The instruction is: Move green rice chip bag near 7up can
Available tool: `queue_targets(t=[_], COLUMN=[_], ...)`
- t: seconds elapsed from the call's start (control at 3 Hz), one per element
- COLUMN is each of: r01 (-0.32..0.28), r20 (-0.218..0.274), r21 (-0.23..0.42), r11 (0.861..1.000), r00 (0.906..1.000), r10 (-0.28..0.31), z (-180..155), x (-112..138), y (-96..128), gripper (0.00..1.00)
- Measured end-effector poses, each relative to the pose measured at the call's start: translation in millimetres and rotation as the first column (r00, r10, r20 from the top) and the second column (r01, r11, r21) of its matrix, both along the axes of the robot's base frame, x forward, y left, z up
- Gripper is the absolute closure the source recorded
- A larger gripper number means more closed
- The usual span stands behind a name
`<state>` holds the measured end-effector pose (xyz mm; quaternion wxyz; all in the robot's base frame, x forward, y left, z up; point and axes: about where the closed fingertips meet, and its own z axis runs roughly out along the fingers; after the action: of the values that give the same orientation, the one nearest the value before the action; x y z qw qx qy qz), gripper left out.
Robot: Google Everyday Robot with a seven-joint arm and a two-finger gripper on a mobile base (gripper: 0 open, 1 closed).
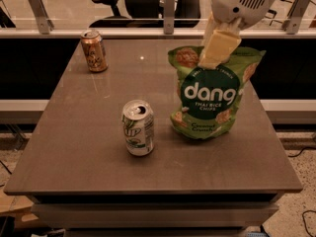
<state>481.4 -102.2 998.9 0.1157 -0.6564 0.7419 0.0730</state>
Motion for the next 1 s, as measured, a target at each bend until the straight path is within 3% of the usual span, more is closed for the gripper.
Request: queue_targets(t=[0.33, 0.67, 1.0], r01=[0.0, 0.0, 0.006], r20=[0.0, 0.0, 0.032], r21=[0.0, 0.0, 0.016], r11=[1.0, 1.0, 1.0], r00=[1.0, 1.0, 0.9995], r10=[0.0, 0.0, -0.006], z=[0.0, 0.0, 0.2], x=[0.0, 0.0, 10.4], y=[0.0, 0.0, 5.6], gripper=[1.0, 0.82, 0.59])
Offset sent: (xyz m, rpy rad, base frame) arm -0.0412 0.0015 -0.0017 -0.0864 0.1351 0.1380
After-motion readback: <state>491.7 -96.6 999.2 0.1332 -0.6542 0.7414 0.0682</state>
